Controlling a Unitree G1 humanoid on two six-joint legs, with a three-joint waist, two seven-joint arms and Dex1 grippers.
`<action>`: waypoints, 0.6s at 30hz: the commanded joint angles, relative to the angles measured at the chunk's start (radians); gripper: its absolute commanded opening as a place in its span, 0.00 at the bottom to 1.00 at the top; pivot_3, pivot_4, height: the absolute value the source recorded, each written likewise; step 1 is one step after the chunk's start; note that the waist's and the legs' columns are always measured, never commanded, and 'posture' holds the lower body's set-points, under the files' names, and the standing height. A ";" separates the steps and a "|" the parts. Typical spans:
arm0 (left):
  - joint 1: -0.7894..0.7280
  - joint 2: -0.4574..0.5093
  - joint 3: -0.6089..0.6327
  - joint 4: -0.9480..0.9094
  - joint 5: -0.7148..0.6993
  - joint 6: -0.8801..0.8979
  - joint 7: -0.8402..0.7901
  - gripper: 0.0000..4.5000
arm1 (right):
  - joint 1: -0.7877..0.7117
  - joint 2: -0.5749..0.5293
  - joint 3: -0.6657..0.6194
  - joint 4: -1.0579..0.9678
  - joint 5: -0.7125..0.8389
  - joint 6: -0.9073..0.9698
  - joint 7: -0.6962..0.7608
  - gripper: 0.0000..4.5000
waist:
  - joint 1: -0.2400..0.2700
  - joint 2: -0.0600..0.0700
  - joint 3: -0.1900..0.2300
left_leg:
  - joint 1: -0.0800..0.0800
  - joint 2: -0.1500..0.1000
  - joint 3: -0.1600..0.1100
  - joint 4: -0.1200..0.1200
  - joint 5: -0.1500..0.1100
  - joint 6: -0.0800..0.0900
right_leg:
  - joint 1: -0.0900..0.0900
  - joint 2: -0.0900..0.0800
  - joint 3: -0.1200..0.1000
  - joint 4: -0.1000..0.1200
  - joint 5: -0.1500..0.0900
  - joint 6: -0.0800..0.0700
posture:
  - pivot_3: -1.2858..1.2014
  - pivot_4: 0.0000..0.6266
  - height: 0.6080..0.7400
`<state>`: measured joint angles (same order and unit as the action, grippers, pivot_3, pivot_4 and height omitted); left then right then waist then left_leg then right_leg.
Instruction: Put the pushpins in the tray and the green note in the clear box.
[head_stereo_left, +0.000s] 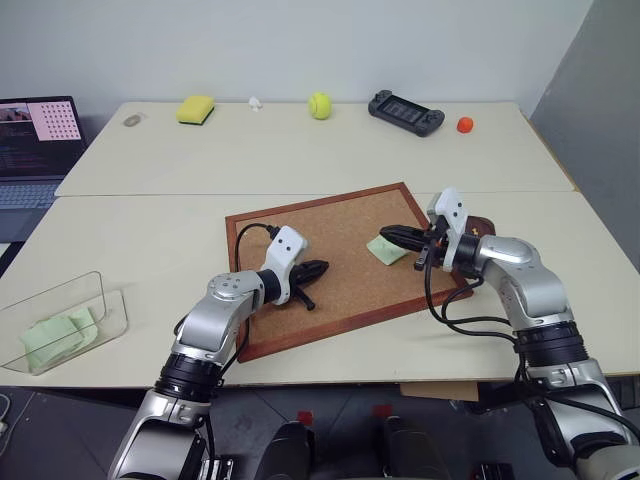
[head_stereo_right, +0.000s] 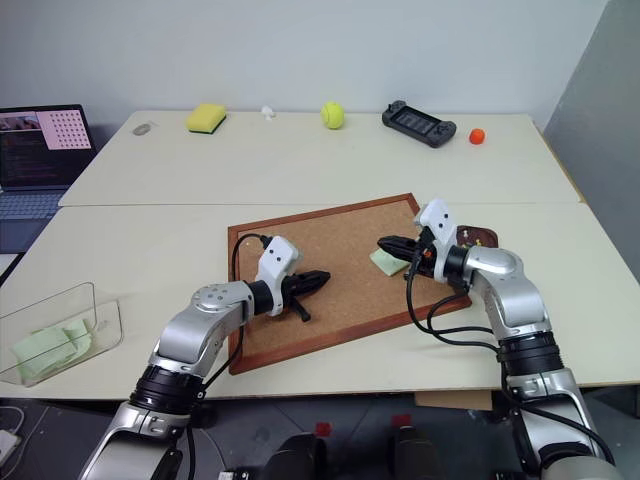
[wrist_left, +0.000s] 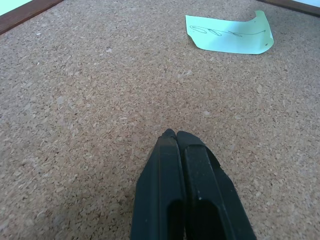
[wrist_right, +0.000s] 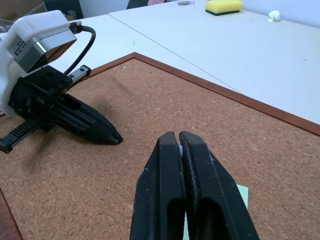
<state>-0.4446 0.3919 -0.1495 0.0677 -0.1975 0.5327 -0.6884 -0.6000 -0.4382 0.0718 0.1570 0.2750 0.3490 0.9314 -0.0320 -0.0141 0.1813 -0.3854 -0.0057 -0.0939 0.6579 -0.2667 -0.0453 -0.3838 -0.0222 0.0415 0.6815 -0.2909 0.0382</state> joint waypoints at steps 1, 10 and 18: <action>0.018 0.009 -0.013 0.013 0.011 0.008 -0.012 0.09 | -0.021 -0.014 -0.017 -0.006 -0.019 -0.027 -0.032 0.00 | 0.000 0.000 0.000 | 0.000 0.000 0.000 0.000 0.000 0.000 | 0.000 0.000 0.000 0.000 0.000 0.000 | 0.52 0.24 1.00; 0.038 0.009 -0.016 -0.011 0.016 0.012 -0.015 0.45 | -0.033 -0.035 -0.155 0.085 -0.020 0.024 -0.236 0.00 | 0.000 0.000 0.000 | 0.000 0.000 0.000 0.000 0.000 0.000 | 0.000 0.000 0.000 0.000 0.000 0.000 | 0.52 0.24 1.00; 0.025 0.009 -0.025 0.000 0.021 0.003 -0.021 0.50 | -0.049 -0.074 -0.211 0.191 -0.051 0.033 -0.348 0.00 | 0.000 0.000 0.000 | 0.000 0.000 0.002 0.000 0.000 0.000 | 0.000 0.000 0.001 0.001 0.000 0.000 | 0.52 0.24 1.00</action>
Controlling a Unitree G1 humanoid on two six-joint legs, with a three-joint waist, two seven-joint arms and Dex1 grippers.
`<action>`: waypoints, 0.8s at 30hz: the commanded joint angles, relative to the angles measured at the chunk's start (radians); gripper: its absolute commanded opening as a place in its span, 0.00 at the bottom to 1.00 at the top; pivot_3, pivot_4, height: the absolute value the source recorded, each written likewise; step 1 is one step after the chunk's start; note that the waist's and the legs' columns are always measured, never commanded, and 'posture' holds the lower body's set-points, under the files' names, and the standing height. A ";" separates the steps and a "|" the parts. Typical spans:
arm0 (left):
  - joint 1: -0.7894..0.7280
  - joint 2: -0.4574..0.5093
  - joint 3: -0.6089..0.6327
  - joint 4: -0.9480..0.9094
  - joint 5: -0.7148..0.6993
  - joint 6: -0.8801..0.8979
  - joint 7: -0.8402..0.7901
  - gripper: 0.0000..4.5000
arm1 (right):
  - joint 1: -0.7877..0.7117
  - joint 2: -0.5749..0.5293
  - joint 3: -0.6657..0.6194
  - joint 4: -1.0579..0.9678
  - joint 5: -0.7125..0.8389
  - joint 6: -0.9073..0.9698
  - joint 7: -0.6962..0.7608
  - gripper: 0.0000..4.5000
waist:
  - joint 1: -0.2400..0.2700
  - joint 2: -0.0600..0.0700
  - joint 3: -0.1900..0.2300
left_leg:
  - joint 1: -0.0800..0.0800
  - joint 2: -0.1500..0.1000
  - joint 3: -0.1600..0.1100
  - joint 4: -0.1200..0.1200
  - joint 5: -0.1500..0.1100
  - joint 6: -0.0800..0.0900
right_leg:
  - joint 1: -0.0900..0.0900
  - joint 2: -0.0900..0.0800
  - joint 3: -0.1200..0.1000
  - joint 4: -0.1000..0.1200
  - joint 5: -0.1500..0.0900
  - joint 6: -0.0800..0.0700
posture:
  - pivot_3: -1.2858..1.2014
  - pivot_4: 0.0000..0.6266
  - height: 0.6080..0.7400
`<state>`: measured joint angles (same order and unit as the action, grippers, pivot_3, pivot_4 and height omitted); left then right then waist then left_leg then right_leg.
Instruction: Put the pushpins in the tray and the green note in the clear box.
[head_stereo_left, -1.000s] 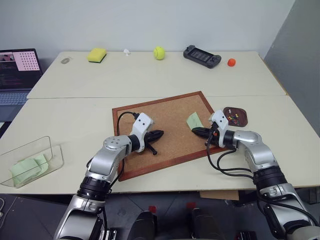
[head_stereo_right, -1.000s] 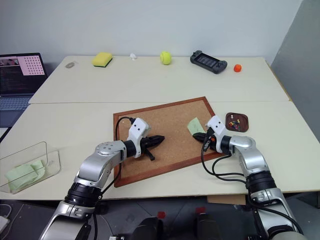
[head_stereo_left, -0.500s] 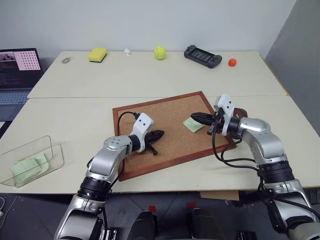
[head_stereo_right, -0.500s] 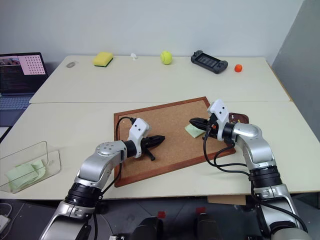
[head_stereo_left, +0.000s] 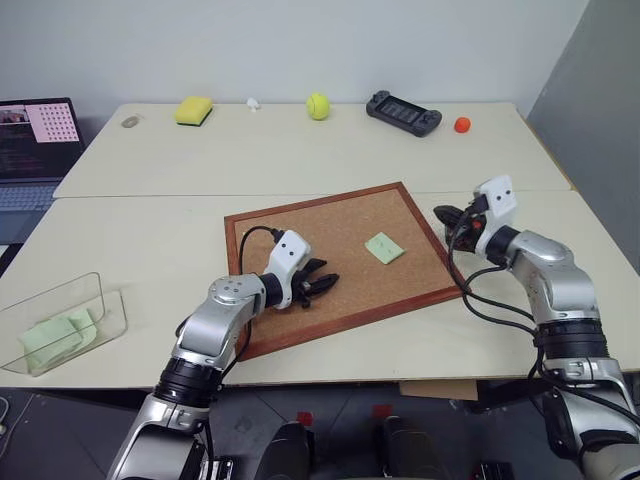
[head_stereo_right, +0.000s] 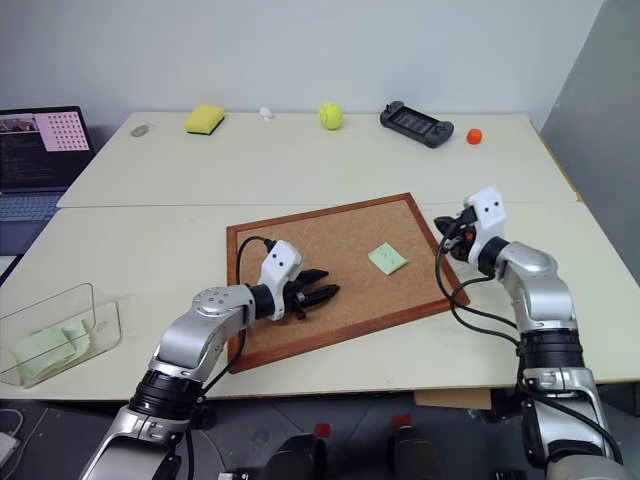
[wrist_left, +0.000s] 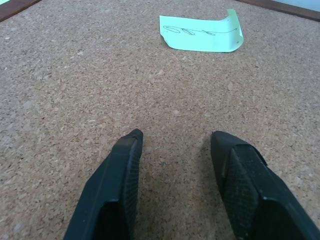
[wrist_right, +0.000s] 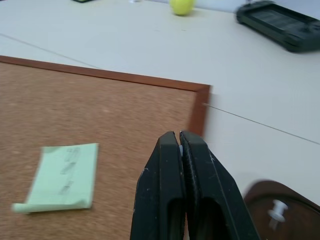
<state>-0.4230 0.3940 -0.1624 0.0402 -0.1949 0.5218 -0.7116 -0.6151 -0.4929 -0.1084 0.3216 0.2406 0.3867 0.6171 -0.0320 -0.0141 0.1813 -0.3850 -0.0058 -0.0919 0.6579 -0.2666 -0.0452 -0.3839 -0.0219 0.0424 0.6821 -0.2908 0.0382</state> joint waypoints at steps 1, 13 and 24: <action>0.001 0.006 -0.011 0.029 0.017 0.013 0.001 0.50 | -0.039 -0.020 -0.031 0.047 -0.019 -0.009 -0.041 0.00 | 0.000 0.000 0.000 | 0.000 0.000 0.001 0.000 0.000 0.000 | 0.000 0.000 0.000 0.000 0.000 0.000 | 0.52 0.24 1.00; 0.004 0.005 -0.009 0.017 0.004 0.029 -0.014 0.02 | -0.153 -0.017 -0.052 0.328 -0.041 -0.062 -0.111 0.00 | -0.001 0.000 0.000 | -0.001 0.000 0.007 -0.001 -0.001 0.001 | -0.001 0.000 0.002 -0.001 0.000 0.000 | 0.52 0.24 1.00; 0.008 0.006 -0.009 0.018 0.015 0.039 0.002 0.01 | -0.191 -0.025 -0.047 0.468 -0.057 -0.097 -0.107 0.00 | -0.001 0.000 0.000 | 0.000 0.000 0.008 -0.003 -0.001 0.001 | -0.001 -0.001 0.002 -0.002 0.000 0.000 | 0.52 0.24 1.00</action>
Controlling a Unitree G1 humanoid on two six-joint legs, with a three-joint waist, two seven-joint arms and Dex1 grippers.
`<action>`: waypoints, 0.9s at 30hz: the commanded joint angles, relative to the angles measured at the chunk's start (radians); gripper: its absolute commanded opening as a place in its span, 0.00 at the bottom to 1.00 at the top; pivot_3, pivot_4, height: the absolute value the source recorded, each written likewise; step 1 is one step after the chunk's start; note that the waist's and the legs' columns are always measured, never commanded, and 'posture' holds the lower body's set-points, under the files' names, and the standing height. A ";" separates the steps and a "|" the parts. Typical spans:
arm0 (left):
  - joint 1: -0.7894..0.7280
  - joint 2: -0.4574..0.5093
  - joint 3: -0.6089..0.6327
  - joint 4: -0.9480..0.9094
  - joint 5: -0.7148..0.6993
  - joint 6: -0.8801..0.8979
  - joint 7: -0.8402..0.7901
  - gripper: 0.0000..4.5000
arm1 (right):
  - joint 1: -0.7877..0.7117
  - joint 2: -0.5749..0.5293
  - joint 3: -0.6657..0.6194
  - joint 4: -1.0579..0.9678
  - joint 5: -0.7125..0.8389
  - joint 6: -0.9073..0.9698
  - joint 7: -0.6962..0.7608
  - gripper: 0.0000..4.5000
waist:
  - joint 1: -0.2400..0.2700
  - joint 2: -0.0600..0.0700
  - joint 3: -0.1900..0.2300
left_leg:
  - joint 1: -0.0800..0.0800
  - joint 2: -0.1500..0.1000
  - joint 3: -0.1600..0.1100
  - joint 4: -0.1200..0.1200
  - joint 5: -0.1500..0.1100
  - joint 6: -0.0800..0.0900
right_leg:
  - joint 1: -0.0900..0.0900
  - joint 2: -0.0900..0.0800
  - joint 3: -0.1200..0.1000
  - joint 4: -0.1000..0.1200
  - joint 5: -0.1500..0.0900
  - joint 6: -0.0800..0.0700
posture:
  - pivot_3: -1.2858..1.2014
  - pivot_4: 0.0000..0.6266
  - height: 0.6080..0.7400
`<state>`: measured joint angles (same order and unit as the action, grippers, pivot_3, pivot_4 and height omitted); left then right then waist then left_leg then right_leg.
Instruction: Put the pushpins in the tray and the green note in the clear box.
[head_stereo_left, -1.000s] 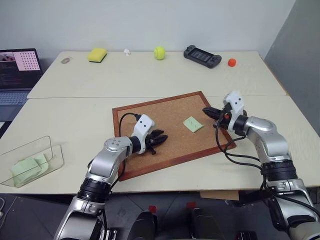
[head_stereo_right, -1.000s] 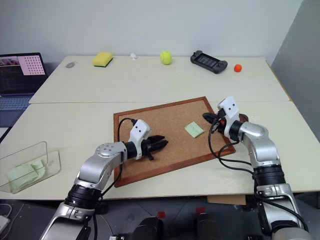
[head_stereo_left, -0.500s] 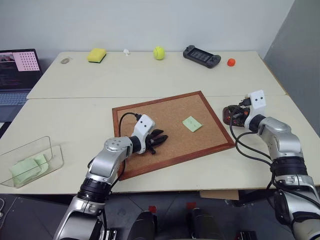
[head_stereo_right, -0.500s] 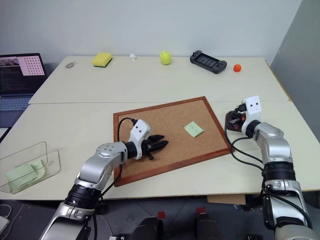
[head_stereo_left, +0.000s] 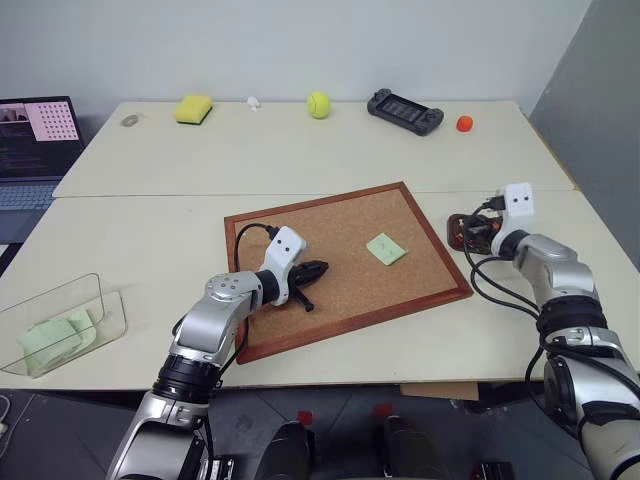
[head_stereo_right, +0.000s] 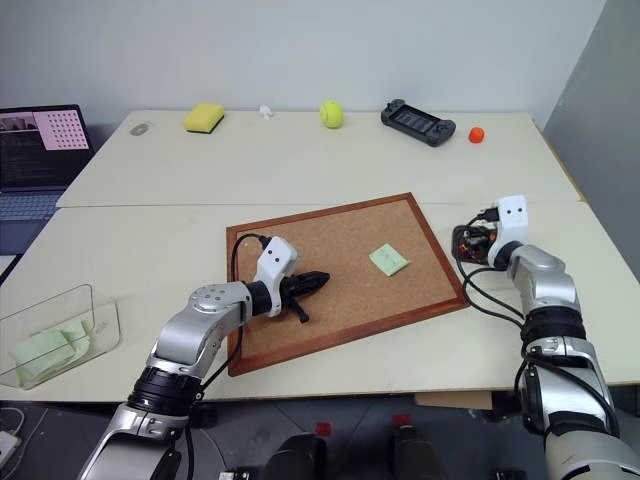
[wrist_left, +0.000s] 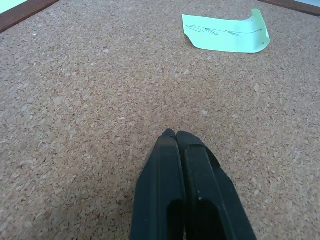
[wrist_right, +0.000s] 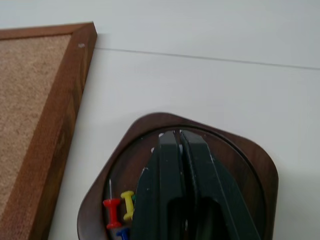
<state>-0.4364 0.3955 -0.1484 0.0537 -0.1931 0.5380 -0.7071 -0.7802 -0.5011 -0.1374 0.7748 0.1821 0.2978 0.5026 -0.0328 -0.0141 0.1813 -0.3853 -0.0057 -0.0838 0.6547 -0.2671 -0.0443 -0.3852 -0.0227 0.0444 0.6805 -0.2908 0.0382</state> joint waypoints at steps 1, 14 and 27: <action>0.022 0.006 -0.023 0.003 0.013 0.023 -0.003 0.01 | -0.025 -0.017 -0.019 0.015 0.001 -0.007 0.009 0.00 | 0.000 0.000 0.000 | 0.000 0.000 0.000 0.000 0.000 0.000 | 0.000 0.000 0.000 0.000 0.000 0.000 | 0.52 0.24 1.00; 0.012 0.007 -0.023 0.008 0.015 0.019 -0.006 0.00 | -0.002 -0.030 -0.025 -0.016 -0.004 -0.014 -0.002 0.48 | 0.000 0.000 0.000 | 0.000 0.000 0.000 0.000 0.000 0.000 | 0.000 0.000 0.000 0.000 0.000 0.000 | 0.52 0.24 1.00; 0.005 0.003 -0.027 0.020 0.021 0.012 -0.008 0.00 | 0.093 -0.059 0.040 -0.332 0.065 0.112 0.207 0.94 | 0.000 0.000 0.000 | 0.000 0.000 0.000 0.000 0.000 0.000 | 0.000 0.000 0.000 0.000 0.000 0.000 | 0.52 0.24 1.00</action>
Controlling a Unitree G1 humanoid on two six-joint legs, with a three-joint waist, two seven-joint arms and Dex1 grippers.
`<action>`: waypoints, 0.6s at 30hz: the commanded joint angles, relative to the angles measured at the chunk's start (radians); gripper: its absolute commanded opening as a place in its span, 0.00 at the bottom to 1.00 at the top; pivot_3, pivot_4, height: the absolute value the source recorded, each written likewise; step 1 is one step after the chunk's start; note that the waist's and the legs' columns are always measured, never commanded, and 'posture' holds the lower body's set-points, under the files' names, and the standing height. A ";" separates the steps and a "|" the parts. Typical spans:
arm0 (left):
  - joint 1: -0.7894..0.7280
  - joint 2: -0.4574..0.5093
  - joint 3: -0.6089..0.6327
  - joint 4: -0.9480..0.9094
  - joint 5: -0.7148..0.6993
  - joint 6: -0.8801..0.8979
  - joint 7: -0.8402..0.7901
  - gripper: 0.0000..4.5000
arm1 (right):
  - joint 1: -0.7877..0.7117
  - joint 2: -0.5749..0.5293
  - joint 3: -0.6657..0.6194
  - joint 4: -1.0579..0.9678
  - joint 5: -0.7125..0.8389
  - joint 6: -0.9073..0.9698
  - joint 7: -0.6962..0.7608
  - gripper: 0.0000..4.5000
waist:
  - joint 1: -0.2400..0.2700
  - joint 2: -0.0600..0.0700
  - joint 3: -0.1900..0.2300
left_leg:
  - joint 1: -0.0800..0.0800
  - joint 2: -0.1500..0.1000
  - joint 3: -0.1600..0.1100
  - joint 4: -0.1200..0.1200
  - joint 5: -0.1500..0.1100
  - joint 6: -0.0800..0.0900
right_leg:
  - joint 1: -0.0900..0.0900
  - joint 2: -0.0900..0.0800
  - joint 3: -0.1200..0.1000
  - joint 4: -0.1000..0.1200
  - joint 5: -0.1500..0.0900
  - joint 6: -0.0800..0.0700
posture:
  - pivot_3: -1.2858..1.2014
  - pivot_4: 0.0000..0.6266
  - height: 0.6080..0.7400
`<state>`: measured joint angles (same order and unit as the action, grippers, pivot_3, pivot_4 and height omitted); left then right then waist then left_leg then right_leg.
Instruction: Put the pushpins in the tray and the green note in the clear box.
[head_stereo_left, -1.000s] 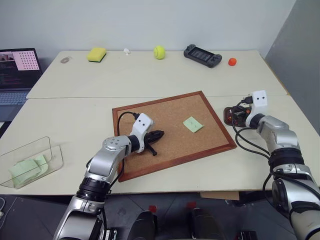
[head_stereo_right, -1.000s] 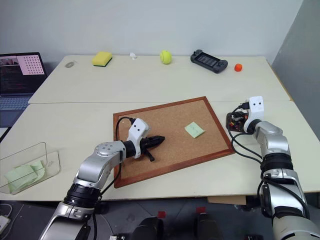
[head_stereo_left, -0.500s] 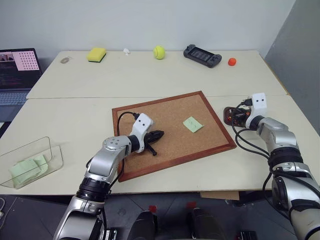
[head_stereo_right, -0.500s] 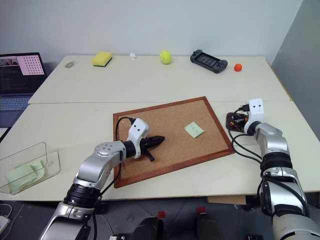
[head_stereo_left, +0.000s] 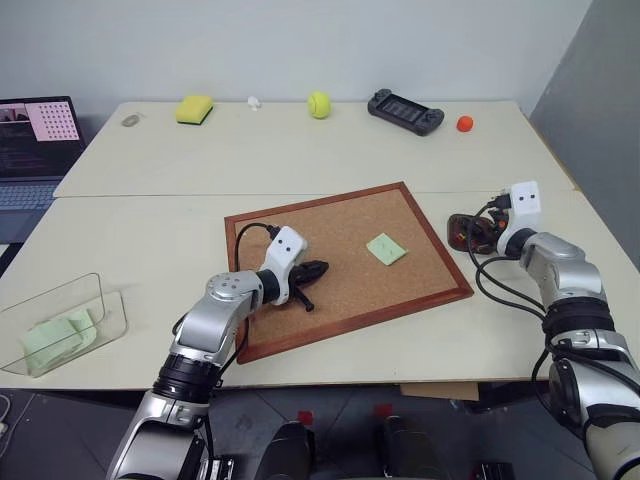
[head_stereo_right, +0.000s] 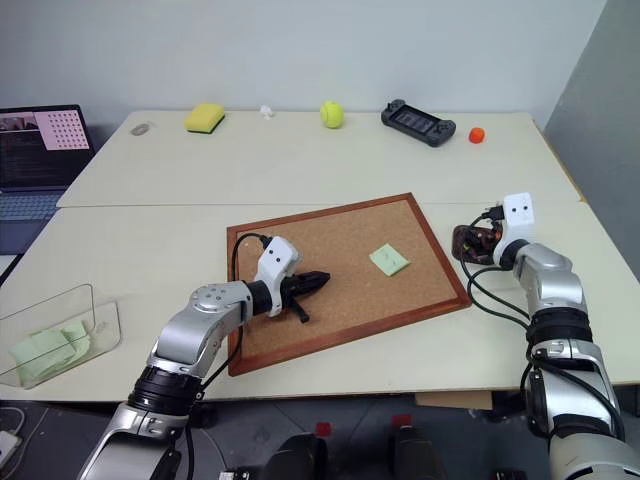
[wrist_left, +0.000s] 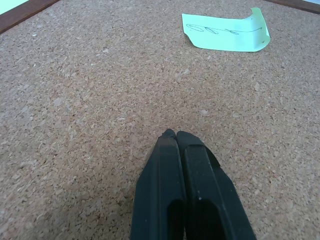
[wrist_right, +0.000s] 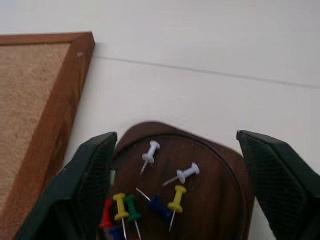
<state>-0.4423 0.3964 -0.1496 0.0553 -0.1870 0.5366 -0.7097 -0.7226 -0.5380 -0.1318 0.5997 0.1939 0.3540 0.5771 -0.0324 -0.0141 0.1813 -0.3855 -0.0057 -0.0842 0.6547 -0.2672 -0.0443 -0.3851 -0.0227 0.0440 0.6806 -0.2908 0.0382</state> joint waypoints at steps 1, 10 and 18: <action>0.012 0.002 -0.026 0.017 0.015 0.014 -0.005 0.00 | 0.055 -0.024 0.046 -0.210 0.075 0.079 0.176 0.94 | 0.000 0.000 0.000 | 0.000 0.000 0.000 0.000 0.000 0.000 | 0.000 0.000 0.000 0.000 0.000 0.000 | 0.52 0.24 1.00; 0.012 0.002 -0.027 0.016 0.015 0.013 -0.008 0.00 | 0.161 -0.051 0.186 -0.409 0.044 -0.023 0.372 0.94 | 0.000 0.000 0.000 | 0.000 0.000 -0.001 0.000 0.000 0.000 | 0.000 0.000 0.000 0.000 0.000 0.000 | 0.52 0.24 1.00; 0.011 -0.002 -0.032 0.007 0.015 0.019 -0.007 0.00 | 0.109 -0.008 0.305 -0.263 -0.066 -0.227 0.434 0.94 | 0.000 0.000 0.000 | 0.001 0.000 -0.001 0.000 0.000 0.000 | 0.000 0.000 0.000 0.000 0.000 0.000 | 0.52 0.24 1.00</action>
<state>-0.4442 0.3940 -0.1525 0.0583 -0.1832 0.5373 -0.7099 -0.5767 -0.5515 0.1643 0.3083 0.1534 0.1911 0.9951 -0.0320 -0.0142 0.1813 -0.3849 -0.0056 -0.0849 0.6550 -0.2671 -0.0444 -0.3849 -0.0226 0.0436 0.6805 -0.2909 0.0384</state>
